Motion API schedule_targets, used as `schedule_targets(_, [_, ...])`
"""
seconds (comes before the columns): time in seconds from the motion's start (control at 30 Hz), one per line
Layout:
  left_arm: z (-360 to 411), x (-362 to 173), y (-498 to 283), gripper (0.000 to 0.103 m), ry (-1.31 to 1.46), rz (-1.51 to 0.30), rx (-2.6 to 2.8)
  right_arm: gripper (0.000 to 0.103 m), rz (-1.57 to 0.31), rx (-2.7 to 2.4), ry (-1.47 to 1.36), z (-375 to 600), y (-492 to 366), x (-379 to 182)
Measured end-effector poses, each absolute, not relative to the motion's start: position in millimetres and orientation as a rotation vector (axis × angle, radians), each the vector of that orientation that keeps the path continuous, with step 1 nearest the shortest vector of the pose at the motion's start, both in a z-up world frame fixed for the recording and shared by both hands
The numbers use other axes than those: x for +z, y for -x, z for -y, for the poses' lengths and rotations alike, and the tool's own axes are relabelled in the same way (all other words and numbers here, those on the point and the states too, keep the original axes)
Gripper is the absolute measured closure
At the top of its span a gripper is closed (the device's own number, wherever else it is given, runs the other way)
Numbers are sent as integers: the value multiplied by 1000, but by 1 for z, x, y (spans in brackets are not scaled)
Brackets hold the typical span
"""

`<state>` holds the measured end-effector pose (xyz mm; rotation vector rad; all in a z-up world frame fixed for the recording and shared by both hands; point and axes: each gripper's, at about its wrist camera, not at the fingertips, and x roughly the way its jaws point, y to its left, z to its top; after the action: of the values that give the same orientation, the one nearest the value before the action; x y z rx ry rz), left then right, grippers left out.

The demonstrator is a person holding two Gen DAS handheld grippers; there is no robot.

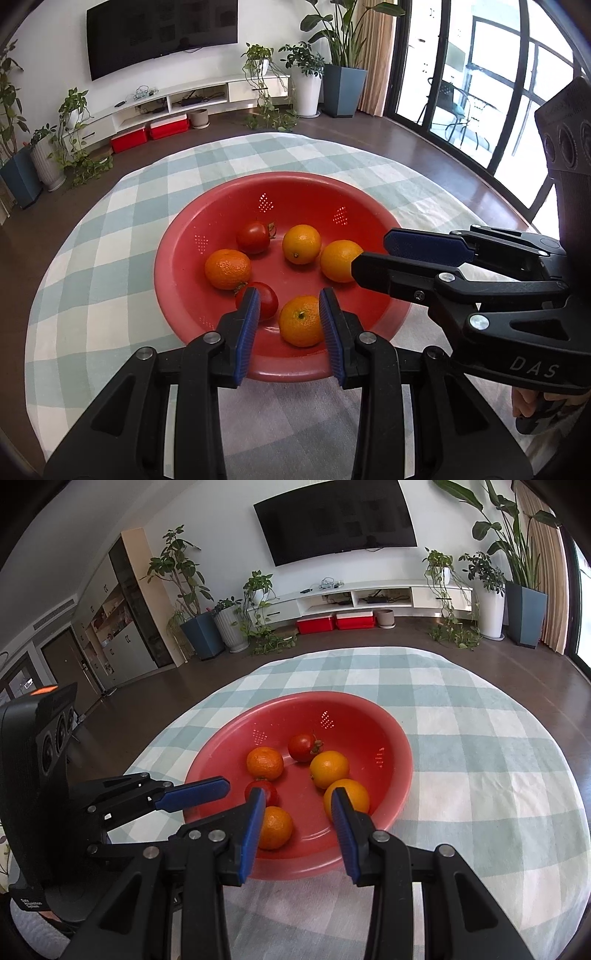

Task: Organize fruits
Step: 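Open both tools and withdraw them from the bowl toward the brown fruits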

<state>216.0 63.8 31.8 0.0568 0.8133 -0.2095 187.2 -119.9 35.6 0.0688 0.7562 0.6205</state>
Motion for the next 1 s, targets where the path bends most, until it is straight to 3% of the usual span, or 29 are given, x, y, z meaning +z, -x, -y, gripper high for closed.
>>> schedule_targets(0.57, [-63, 50, -158, 71, -85, -752, -163, 62, -674, 650, -61, 129, -117, 40])
schedule_targets(1.0, [-55, 46, -117, 71, -101, -752, -160, 60, -713, 703, 3, 124, -61, 12])
